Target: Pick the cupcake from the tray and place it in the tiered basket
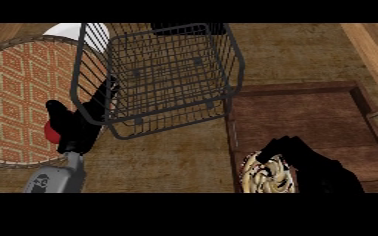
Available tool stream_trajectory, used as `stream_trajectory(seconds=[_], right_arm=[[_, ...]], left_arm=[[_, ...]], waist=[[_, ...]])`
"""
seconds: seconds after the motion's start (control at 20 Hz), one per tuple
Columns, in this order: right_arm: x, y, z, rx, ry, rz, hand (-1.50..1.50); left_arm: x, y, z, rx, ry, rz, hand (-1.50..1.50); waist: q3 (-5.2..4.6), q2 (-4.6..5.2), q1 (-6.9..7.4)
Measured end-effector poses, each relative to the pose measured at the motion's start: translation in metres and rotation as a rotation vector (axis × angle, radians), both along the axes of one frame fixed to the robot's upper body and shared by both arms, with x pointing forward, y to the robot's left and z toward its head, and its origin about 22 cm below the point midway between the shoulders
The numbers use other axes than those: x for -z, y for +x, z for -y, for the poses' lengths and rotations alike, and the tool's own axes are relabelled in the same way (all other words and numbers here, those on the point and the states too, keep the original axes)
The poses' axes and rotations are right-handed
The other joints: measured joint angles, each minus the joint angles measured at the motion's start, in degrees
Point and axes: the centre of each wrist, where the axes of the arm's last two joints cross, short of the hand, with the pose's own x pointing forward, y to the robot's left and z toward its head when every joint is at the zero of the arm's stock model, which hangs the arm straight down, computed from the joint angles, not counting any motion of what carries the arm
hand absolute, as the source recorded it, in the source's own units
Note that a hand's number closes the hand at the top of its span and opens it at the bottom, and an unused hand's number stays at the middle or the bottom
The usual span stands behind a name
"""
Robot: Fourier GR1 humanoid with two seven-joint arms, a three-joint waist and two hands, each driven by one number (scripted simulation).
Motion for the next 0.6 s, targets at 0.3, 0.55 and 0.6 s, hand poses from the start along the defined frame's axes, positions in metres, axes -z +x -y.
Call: stream_trajectory(seconds=[0.3, 0.55, 0.6], right_arm=[[-0.034, 0.004, -0.014, -0.041, -0.035, 0.158, 1.50], [-0.064, 0.015, -0.027, -0.058, -0.049, 0.278, 1.50], [-0.070, 0.017, -0.028, -0.071, -0.048, 0.288, 1.50]], left_arm=[[0.001, 0.002, 0.002, 0.016, 0.000, 0.011, 0.00], [0.002, 0.004, 0.005, 0.030, 0.000, 0.017, 0.00], [0.001, 0.005, 0.005, 0.032, 0.000, 0.012, 0.00]], waist=[[0.07, 0.16, 0.57], [0.05, 0.20, 1.17], [0.02, 0.20, 1.25]])
